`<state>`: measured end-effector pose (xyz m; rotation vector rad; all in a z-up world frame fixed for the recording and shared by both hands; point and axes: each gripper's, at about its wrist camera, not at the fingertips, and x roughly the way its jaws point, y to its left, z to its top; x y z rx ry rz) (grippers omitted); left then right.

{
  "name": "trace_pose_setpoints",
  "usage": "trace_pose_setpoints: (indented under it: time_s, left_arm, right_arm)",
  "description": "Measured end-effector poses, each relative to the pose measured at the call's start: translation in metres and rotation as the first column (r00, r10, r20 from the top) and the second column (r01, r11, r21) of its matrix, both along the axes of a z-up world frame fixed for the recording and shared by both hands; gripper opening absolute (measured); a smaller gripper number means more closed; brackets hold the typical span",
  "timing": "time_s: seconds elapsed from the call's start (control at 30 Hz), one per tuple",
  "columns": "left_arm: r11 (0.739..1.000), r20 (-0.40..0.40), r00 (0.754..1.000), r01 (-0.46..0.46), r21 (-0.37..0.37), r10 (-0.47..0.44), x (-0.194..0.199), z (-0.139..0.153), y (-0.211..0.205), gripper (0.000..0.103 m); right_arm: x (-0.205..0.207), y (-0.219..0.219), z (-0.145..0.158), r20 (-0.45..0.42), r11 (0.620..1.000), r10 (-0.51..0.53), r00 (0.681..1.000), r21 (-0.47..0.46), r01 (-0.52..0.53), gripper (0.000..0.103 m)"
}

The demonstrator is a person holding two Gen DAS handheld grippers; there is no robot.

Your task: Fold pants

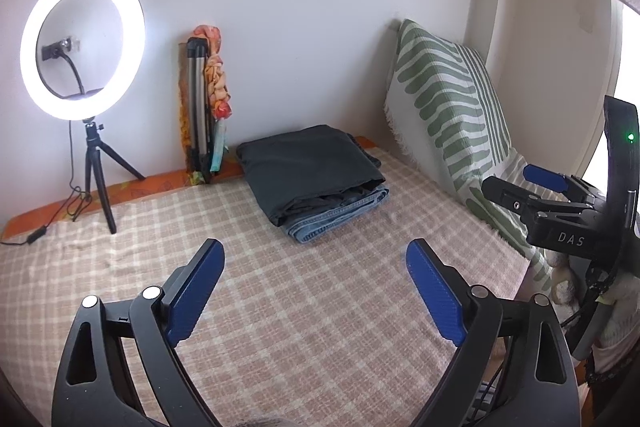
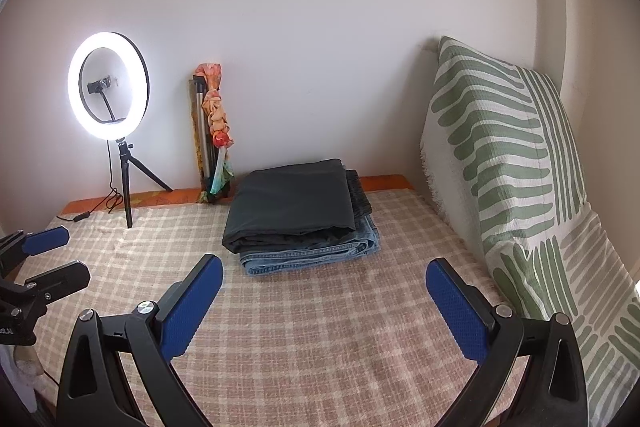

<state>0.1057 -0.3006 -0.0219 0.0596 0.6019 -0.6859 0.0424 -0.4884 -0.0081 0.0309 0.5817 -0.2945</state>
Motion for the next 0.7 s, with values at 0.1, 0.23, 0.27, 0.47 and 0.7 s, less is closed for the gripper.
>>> trace_pose_setpoints:
  time_s: [0.1,0.23,0.27,0.47,0.7]
  left_arm:
    - [1.0,0.01,1.0,0.0,-0.013,0.0,-0.0029,0.0037,0.002,0.099]
    - [1.0,0.021,1.0,-0.007,-0.018,0.007,-0.0039,0.0067,0.0029,0.099]
    - [1.0,0.02,1.0,-0.008,-0.02,0.009,-0.0042,0.007,0.0033,0.099]
    - [1.0,0.031,0.999,-0.013,-0.017,0.014,-0.0063,0.0081,0.0029,0.1]
    - [1.0,0.028,0.999,-0.017,-0.023,0.018,-0.0056,0.009,0.0049,0.1]
  right_arm:
    - [-0.0014,-0.0006,0.0004,0.001,1.0,-0.003,1.0,0.008,0.003,0.103]
    - [-0.0032,-0.0031,0.0008,0.002,1.0,-0.01,1.0,0.016,0.01,0.103]
    - [-0.004,-0.0033,0.0007,0.003,1.0,-0.013,1.0,0.015,0.013,0.103]
    - [-0.0058,-0.0042,-0.0003,0.004,0.999,-0.016,1.0,0.03,0.016,0.103]
    - [-0.007,-0.0022,-0.0006,0.002,0.999,-0.012,1.0,0.03,0.012,0.103]
